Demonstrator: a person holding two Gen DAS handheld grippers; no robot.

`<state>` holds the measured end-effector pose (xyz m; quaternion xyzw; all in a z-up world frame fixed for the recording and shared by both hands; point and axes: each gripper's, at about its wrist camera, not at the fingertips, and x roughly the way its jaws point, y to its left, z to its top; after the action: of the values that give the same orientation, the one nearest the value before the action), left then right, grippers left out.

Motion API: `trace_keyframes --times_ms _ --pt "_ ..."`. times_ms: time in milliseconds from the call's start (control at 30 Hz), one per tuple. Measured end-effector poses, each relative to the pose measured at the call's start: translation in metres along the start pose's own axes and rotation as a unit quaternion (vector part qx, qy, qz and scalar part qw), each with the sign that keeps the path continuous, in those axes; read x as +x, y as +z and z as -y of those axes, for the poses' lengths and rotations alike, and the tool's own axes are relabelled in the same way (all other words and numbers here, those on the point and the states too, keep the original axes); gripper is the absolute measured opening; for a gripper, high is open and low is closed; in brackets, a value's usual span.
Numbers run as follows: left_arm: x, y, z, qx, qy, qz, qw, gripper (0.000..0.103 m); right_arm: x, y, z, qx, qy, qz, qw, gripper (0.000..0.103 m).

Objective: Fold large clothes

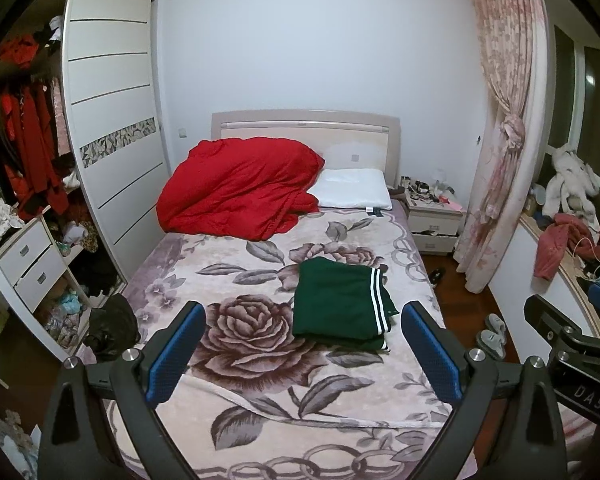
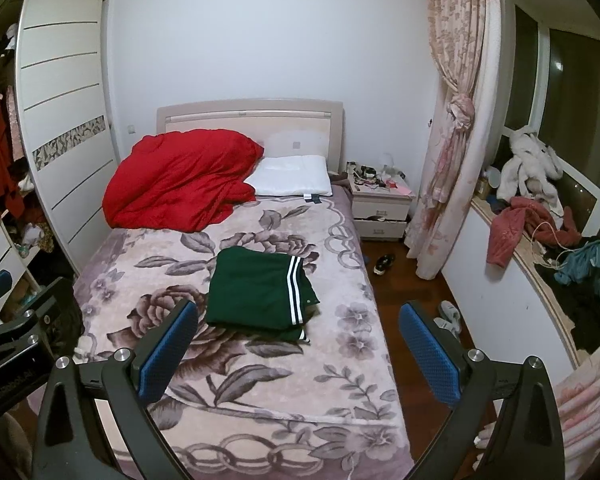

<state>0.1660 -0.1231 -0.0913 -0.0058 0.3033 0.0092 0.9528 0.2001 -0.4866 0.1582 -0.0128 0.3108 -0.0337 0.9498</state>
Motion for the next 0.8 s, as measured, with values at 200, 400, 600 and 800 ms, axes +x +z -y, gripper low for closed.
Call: trace_keyframes --times_ms 200,400,600,800 --pt "-0.0003 -0.0005 0.0013 0.003 0.0 0.0 1.0 0.1 0.0033 0.001 -0.0014 -0.003 -0.006 0.001 1.0 0.102" --pt "0.0003 0.0006 0.0002 0.008 -0.002 0.0 1.0 0.1 0.0077 0.0032 -0.0015 -0.004 -0.006 -0.002 1.0 0.102" --pt "0.0018 0.0011 -0.0021 0.011 -0.005 0.0 0.9999 0.1 0.0072 0.0017 -0.0008 -0.002 -0.008 -0.002 1.0 0.102" --pt "0.0016 0.0017 -0.0018 0.012 -0.003 0.001 0.9999 0.1 0.0038 -0.0015 -0.0006 0.002 -0.008 -0.001 1.0 0.103"
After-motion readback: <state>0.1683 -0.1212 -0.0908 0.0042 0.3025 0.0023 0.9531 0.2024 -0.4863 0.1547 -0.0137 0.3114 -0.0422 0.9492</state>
